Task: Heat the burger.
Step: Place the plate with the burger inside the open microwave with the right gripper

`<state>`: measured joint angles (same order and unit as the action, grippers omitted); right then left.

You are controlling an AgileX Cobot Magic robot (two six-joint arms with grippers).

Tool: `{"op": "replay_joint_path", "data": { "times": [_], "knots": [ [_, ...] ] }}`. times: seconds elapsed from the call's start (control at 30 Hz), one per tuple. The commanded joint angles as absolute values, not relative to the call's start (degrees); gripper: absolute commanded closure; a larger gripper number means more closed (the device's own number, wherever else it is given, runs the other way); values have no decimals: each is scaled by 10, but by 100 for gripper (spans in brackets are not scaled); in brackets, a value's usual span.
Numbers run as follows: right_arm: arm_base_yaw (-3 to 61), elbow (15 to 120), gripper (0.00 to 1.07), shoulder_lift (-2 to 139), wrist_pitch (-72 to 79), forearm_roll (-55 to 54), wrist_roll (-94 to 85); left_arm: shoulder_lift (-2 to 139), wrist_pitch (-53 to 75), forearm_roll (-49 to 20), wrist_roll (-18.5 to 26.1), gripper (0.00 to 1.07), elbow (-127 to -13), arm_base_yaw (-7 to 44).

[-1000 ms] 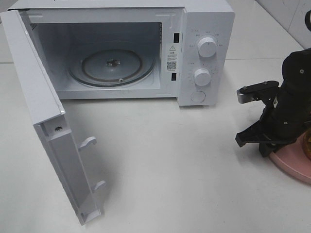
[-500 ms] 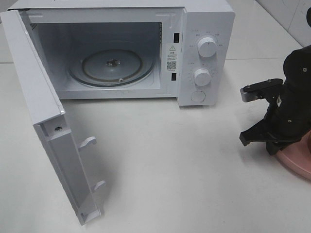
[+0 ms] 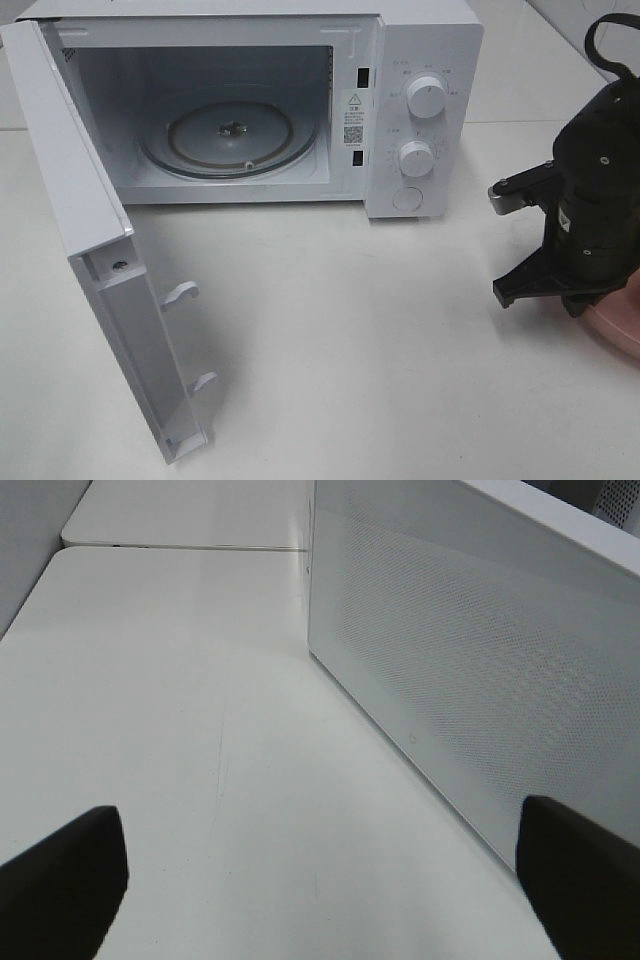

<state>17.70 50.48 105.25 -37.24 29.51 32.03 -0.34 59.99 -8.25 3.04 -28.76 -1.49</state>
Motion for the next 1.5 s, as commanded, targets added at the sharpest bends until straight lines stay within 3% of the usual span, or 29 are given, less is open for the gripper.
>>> {"op": "replay_joint_path", "data": {
  "times": [0.03,0.8,1.5],
  "knots": [
    [195,502,107,1045,-406,349,356,-17,594,-84,31,9,-286,-17],
    [300,448,107,959,-460,377,395,-17,594,-84,31,9,-286,-17],
    [478,415,107,885,-550,362,413,-17,594,-84,31,9,-286,-17]
  ]
}}
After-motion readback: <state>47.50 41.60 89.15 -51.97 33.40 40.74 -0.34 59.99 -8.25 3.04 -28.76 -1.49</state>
